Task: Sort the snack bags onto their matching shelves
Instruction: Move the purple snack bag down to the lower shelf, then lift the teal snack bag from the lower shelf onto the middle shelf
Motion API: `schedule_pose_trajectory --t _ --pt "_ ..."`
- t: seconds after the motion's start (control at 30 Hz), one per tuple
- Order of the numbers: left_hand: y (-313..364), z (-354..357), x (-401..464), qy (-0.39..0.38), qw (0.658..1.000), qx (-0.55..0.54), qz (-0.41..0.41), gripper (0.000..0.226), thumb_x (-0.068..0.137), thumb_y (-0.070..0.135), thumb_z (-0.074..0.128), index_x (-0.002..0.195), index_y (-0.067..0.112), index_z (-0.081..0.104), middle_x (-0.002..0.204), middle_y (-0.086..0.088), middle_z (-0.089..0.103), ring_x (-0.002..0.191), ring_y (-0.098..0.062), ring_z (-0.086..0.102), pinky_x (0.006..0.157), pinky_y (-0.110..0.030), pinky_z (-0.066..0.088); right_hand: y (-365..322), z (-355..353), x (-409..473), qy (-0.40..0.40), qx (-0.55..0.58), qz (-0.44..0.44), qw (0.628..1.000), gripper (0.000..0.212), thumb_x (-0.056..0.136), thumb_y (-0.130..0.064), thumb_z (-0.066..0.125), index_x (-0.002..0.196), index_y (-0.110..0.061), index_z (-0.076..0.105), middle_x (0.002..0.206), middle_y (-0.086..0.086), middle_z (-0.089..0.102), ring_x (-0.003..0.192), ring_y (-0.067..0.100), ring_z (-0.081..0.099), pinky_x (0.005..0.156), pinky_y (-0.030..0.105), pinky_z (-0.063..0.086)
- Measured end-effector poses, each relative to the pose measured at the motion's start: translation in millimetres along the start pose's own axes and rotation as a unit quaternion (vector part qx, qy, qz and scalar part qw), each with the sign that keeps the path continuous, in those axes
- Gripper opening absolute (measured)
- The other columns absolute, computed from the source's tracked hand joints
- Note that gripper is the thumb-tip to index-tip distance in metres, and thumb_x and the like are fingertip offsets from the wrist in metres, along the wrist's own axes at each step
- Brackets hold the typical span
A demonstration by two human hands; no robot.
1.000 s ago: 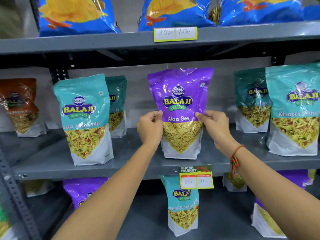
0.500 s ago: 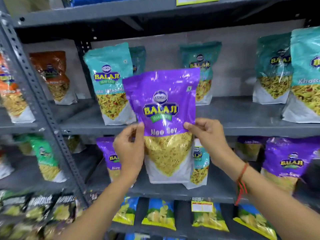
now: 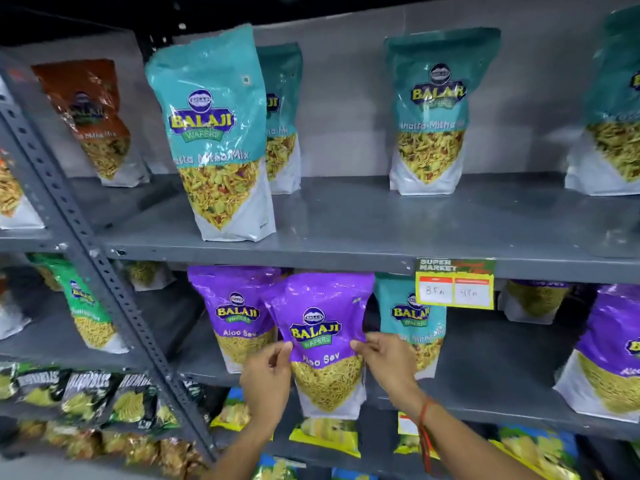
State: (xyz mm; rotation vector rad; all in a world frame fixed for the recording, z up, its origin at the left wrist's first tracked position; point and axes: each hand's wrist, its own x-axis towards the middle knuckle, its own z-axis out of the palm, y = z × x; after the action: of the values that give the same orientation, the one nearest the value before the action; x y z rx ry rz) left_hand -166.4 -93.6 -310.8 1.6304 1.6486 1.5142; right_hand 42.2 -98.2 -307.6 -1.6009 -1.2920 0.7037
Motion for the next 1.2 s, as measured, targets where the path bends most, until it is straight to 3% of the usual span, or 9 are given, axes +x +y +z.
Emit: schedule_pose_trajectory --t 0.13,0.33,0.5,0.67,0.8,0.9,1.0,1.1,1.2 --pt "-24 29 23 -0.008 0.999 0.027 -0.030 0.044 0.083 0.056 0.050 0.082 0.021 0.075 0.066 -0.002 0.073 0.064 -0.024 0.067 0.062 -0.043 0.054 22 23 33 0.019 -0.002 0.028 0.999 0.036 0.085 -0.028 0.077 0.054 -0.016 0.063 0.053 0.002 0.064 0.050 0.008 0.050 0.049 0.025 0.034" --pt "-40 53 35 0.015 0.996 0.070 -0.049 0.020 0.087 0.029 0.067 0.088 0.012 0.078 0.075 -0.012 0.077 0.066 -0.031 0.069 0.061 -0.037 0.052 48 42 50 0.029 0.019 0.011 0.999 0.044 0.089 -0.026 0.073 0.061 0.005 0.059 0.057 0.028 0.059 0.050 0.013 0.040 0.049 0.031 0.026" --pt "-36 57 32 0.009 0.994 0.013 -0.105 0.016 0.089 0.024 0.066 0.091 0.011 0.075 0.073 -0.007 0.072 0.072 -0.031 0.068 0.063 -0.029 0.045 48 42 48 0.020 0.021 0.020 0.999 0.034 0.091 -0.026 0.070 0.076 0.004 0.069 0.069 0.023 0.071 0.056 0.021 0.059 0.054 0.033 0.042" --pt "7 65 7 0.079 0.978 -0.125 -0.146 0.020 0.085 0.023 0.071 0.102 0.015 0.064 0.094 0.001 0.067 0.087 -0.018 0.065 0.072 -0.026 0.051 35 17 25 0.020 0.055 0.038 0.998 0.019 0.089 -0.021 0.072 0.104 -0.010 0.076 0.095 0.005 0.081 0.089 0.017 0.075 0.083 0.034 0.059" --pt "47 94 -28 -0.037 0.984 -0.154 -0.075 0.009 0.085 0.023 0.071 0.089 0.029 0.066 0.088 0.010 0.071 0.079 0.001 0.065 0.072 -0.018 0.052 44 -22 6 0.136 0.069 0.044 0.987 0.006 0.089 -0.024 0.072 0.087 -0.019 0.074 0.079 -0.007 0.076 0.076 -0.001 0.071 0.071 0.019 0.054" --pt "57 129 -41 -0.168 0.975 -0.126 -0.077 0.033 0.087 0.030 0.068 0.118 0.022 0.063 0.114 0.007 0.069 0.102 -0.006 0.066 0.088 -0.027 0.055 60 -60 5 0.220 0.059 0.060 0.972 0.004 0.091 -0.018 0.069 0.087 -0.020 0.070 0.075 -0.012 0.071 0.069 -0.011 0.066 0.062 0.007 0.047" --pt "62 161 -43 -0.234 0.967 -0.044 -0.091 0.057 0.092 0.038 0.056 0.143 0.015 0.041 0.139 0.001 0.052 0.126 -0.019 0.053 0.105 -0.040 0.045 80 -90 21 0.244 0.058 0.096 0.963 0.015 0.094 -0.014 0.066 0.108 -0.011 0.069 0.089 0.000 0.075 0.084 0.005 0.071 0.066 0.007 0.045" --pt "66 184 -42 -0.198 0.972 -0.068 -0.105 0.041 0.096 0.035 0.050 0.133 0.017 0.048 0.127 -0.002 0.062 0.113 -0.021 0.060 0.092 -0.037 0.048 92 -106 51 0.164 0.093 0.161 0.969 0.036 0.096 -0.020 0.063 0.130 -0.009 0.063 0.123 0.009 0.069 0.112 0.022 0.064 0.088 0.024 0.043" --pt "65 197 -35 -0.120 0.979 -0.071 -0.147 0.032 0.099 0.029 0.045 0.115 0.006 0.060 0.107 -0.003 0.069 0.095 -0.023 0.065 0.076 -0.029 0.043 101 -113 76 0.113 0.153 0.215 0.958 0.036 0.097 -0.016 0.061 0.130 -0.004 0.063 0.129 0.006 0.060 0.123 0.025 0.057 0.093 0.031 0.041"
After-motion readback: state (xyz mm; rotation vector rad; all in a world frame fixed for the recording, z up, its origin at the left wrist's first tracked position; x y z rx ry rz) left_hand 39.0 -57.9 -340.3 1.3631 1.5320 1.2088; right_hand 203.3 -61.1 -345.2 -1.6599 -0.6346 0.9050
